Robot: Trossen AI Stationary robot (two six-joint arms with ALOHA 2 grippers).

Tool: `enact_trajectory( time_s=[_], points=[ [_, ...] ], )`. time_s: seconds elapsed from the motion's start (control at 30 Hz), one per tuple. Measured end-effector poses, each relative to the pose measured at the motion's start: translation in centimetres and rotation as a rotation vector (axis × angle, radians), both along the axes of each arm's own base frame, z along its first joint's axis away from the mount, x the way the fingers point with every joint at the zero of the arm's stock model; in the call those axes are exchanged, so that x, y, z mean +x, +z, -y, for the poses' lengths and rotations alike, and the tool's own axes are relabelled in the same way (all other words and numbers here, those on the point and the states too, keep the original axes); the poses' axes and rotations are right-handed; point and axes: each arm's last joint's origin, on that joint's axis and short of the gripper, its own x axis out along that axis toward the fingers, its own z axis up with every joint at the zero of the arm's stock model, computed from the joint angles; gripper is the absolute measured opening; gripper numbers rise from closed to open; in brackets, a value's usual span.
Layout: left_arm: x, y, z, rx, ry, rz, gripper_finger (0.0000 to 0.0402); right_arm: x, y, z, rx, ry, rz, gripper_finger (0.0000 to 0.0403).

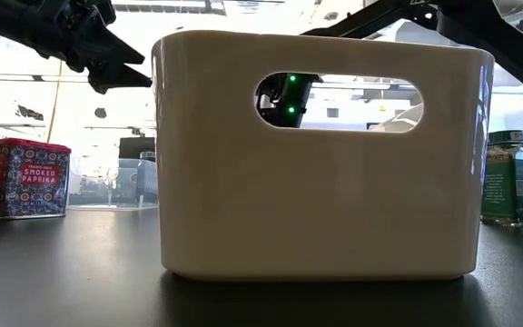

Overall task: Sort spices by type
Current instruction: Put the top right black seasoning can into the black bin, then put the bottom green seasoning bottle into the transparent bin

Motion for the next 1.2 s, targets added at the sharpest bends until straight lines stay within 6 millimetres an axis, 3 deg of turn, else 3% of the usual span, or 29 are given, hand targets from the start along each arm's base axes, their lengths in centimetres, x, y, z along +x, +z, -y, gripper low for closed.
enact_trajectory(
  time_s=[0.47, 0.87, 1.07, 1.2],
  points=[
    [0.0, 0.0, 0.0, 0.000, 0.000, 0.001, 0.0282, 0.0, 0.0, 0.0, 0.001, 0.000, -0.001, 0.0191],
    [0.0, 0.0, 0.0, 0.000, 0.000, 0.001, 0.0282, -0.1, 0.2, 0.0, -0.004, 0.006, -0.001, 0.0258],
    [0.0, 0.0, 0.0, 0.007, -0.001, -0.001, 0.0282, -1.1, 3.4, -0.3, -0.032, -0.015, 0.065, 0.0260],
    [0.0, 0.0, 0.0, 0.007, -0.001, -0.001, 0.0282, -2.4, 6.2, -0.3, -0.015, -0.125, 0.141, 0.0260]
  ],
)
